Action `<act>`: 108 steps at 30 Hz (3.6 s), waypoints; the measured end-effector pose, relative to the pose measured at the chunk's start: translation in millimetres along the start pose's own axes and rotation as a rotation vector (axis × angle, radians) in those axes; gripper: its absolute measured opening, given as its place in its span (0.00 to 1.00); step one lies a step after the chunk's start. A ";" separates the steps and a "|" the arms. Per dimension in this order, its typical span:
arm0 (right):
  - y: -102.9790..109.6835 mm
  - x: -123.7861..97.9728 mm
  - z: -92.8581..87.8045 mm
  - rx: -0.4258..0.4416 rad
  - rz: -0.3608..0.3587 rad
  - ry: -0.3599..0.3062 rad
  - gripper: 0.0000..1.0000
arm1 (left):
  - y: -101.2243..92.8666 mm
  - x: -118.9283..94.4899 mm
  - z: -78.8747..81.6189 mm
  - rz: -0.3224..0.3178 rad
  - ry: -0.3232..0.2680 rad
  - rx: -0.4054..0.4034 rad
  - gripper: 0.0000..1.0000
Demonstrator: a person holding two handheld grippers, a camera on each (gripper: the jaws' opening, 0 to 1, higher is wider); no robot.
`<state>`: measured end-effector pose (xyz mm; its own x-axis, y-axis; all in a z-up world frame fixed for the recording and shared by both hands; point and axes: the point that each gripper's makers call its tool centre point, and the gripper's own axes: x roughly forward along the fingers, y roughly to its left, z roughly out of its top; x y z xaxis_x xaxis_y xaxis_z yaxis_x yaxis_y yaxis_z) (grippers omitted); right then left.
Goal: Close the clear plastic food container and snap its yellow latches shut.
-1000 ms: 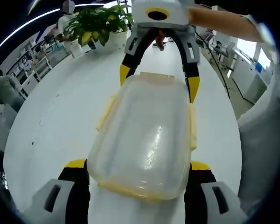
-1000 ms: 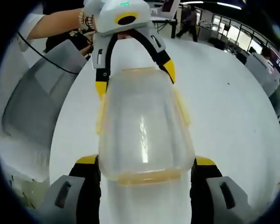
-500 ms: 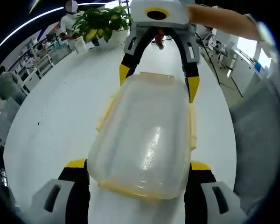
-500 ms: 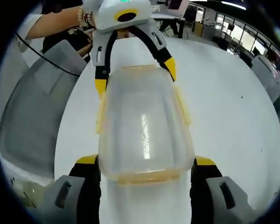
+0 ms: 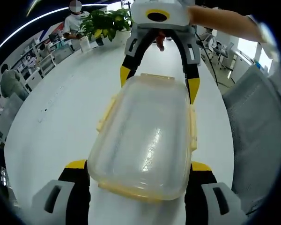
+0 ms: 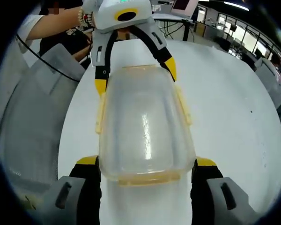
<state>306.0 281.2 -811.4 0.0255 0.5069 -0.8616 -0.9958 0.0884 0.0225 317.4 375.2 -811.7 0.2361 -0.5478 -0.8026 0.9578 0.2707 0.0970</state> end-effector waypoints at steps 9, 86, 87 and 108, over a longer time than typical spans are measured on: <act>3.4 7.0 11.6 0.006 -0.004 0.011 0.76 | 4.1 -8.8 -11.3 -0.005 -0.019 0.007 0.81; -96.8 11.9 14.8 0.023 -0.043 0.018 0.81 | 105.5 23.7 13.9 -0.001 -0.017 0.119 0.83; -96.9 11.8 14.6 0.027 -0.047 0.022 0.81 | 105.6 23.1 13.7 -0.001 -0.018 0.120 0.83; -83.1 -36.6 35.0 0.202 -0.238 -0.158 1.00 | 110.0 -52.8 45.4 0.221 -0.384 -0.115 0.99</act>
<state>390.9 285.2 -764.0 0.2842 0.5767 -0.7660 -0.9232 0.3801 -0.0564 417.7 398.0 -731.9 0.4969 -0.7152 -0.4915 0.8585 0.4880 0.1577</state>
